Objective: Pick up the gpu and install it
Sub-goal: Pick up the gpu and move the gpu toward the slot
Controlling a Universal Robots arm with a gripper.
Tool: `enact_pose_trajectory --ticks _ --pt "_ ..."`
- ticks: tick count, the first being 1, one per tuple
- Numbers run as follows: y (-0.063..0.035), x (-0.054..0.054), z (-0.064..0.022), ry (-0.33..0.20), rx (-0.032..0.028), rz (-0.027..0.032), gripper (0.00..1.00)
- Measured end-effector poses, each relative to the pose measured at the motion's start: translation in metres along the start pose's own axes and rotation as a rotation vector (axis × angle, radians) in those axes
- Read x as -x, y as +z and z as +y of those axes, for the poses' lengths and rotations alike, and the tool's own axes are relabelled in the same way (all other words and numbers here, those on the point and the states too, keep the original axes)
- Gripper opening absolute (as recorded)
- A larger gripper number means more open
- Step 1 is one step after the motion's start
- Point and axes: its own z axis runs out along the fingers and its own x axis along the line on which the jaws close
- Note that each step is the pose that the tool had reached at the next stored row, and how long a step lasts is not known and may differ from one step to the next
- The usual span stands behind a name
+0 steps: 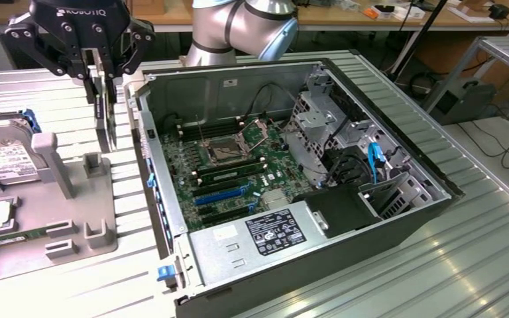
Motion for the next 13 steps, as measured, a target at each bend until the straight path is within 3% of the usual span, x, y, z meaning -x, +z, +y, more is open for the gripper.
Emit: enact_pose_trajectory --ticks 13 --pt "-0.0002 0.014 0.0011 0.0 0.0 0.0 0.27"
